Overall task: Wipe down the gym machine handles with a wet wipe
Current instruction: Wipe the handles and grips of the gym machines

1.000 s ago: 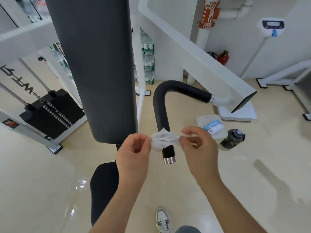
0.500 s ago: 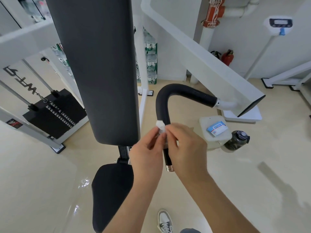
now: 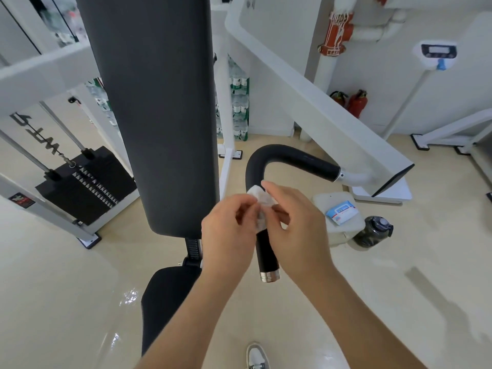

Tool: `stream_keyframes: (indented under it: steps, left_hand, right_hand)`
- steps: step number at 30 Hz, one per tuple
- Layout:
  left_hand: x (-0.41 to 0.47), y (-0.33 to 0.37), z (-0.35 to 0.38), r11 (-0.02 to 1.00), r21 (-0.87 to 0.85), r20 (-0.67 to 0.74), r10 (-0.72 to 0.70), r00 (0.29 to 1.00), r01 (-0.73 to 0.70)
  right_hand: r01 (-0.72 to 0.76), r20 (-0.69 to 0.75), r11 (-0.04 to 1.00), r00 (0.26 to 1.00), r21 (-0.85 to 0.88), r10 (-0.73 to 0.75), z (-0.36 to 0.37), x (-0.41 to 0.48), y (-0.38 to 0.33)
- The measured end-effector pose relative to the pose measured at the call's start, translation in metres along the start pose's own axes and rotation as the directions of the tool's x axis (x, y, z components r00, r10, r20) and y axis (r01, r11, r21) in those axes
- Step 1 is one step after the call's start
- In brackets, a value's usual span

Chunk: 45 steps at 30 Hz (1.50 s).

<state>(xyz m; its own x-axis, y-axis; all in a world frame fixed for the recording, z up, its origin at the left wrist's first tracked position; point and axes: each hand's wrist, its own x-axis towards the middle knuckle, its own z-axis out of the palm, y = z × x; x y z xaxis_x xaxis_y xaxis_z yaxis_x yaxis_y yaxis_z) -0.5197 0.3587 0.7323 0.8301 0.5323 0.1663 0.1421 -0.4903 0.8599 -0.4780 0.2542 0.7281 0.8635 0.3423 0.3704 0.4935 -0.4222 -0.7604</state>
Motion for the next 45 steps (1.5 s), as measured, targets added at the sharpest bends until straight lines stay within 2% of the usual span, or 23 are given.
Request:
stream_keyframes:
  steps: [2,3,5,8,11,13,19,22,24,29,32,34,39,43,45]
  left_hand:
    - [-0.002,0.006,-0.009,0.960,-0.248,0.164,-0.094,0.982,0.133]
    - [-0.006,0.007,-0.012,0.918,-0.344,0.227,-0.123,0.966,0.198]
    - [-0.018,0.003,-0.014,0.888,-0.391,0.226,-0.161,0.961,0.241]
    - [-0.038,-0.004,-0.010,0.917,-0.276,0.135,-0.261,0.956,0.289]
    - [-0.051,-0.005,-0.004,0.927,-0.125,0.176,-0.329,0.928,0.352]
    - [-0.053,-0.005,0.000,0.940,-0.069,0.160,-0.321,0.933,0.335]
    - [-0.052,-0.002,0.000,0.968,0.026,0.131,-0.252,0.959,0.251]
    - [-0.052,-0.002,0.002,0.962,0.071,0.143,-0.271,0.952,0.263]
    - [-0.051,-0.001,0.001,0.960,0.089,0.147,-0.275,0.950,0.264]
    - [-0.046,0.001,0.002,0.963,0.111,0.123,-0.259,0.958,0.246]
    - [-0.045,0.000,0.003,0.963,0.143,0.124,-0.245,0.962,0.227]
    - [-0.042,0.001,0.002,0.963,0.172,0.123,-0.228,0.966,0.206]
    - [-0.029,0.001,-0.001,0.970,0.160,0.109,-0.204,0.973,0.185]
    - [-0.029,-0.001,0.001,0.968,0.206,0.136,-0.174,0.975,0.144]
    - [-0.026,-0.003,0.001,0.969,0.198,0.131,-0.174,0.976,0.147]
  right_hand:
    - [0.023,0.106,0.995,0.994,0.094,-0.033,-0.009,-0.011,-0.002]
    - [0.046,0.115,0.993,0.992,0.113,-0.059,-0.013,-0.016,-0.001]
    - [0.096,0.048,0.993,0.994,0.065,-0.099,-0.013,-0.021,0.005]
    - [0.175,-0.014,0.980,0.984,-0.097,-0.177,-0.004,-0.015,0.012]
    - [0.229,-0.037,0.959,0.971,-0.167,-0.238,0.004,0.006,0.015]
    - [0.221,-0.046,0.960,0.972,-0.173,-0.232,0.005,0.021,0.016]
    - [0.363,0.155,0.919,0.928,-0.156,-0.340,-0.002,-0.016,0.012]
    - [0.260,0.025,0.948,0.965,-0.185,-0.260,0.005,0.036,0.010]
    - [0.246,-0.012,0.952,0.968,-0.181,-0.252,0.007,0.046,0.009]
    - [0.282,0.116,0.951,0.956,-0.126,-0.269,0.002,-0.002,0.007]
    - [0.182,-0.036,0.963,0.981,-0.199,-0.193,0.010,0.048,0.007]
    - [0.112,-0.091,0.976,0.987,-0.186,-0.131,0.013,0.064,0.005]
    - [0.219,0.029,0.953,0.976,-0.209,-0.218,0.015,0.009,-0.001]
    - [0.095,-0.089,0.981,0.990,-0.170,-0.112,0.017,0.063,0.003]
    - [0.091,-0.056,0.981,0.993,-0.172,-0.102,0.016,0.063,0.002]
